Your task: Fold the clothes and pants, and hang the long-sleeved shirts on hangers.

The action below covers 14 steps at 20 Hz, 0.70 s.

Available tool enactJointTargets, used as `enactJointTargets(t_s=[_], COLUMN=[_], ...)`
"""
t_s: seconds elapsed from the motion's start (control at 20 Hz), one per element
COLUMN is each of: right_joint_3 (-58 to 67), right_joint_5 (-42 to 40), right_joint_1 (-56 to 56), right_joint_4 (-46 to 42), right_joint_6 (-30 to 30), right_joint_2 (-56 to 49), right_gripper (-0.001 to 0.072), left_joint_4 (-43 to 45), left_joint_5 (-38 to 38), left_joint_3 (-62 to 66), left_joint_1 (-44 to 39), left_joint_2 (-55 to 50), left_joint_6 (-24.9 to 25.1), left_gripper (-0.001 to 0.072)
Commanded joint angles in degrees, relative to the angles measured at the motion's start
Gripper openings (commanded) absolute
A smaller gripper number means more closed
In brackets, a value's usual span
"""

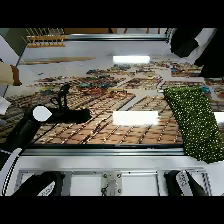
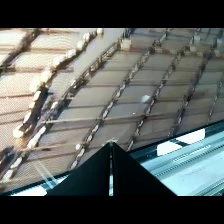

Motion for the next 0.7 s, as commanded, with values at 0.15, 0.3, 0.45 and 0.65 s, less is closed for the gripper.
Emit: enactJointTargets(t_s=[0.15,0.3,0.45,0.65], right_joint_3=[1.4,1.4,1.4,1.4], right_joint_5=[-2.4,-2.2,-2.0,-0.5], right_joint_1=[31.6,38.8,41.1,41.1], right_joint_4=[12.1,12.0,12.0,12.0], right_joint_6=[-6.8,-6.8,-6.8,-6.8], right_joint_2=[-1.0,-1.9,-2.0,-2.0], right_gripper=[0.0644,0.0644,0.0644,0.0591], left_joint_4=[0.0,-0.1,-0.2,-0.2], left_joint_5=[4.5,4.8,4.7,4.6], left_joint_3=[0.0,0.0,0.0,0.0], left_joint_1=[3.0,7.5,9.3,9.3], left_joint_2=[0.0,0.0,0.0,0.0], left_joint_6=[0.0,0.0,0.0,0.0], left_gripper=[0.0003,0.0003,0.0002,0.0002])
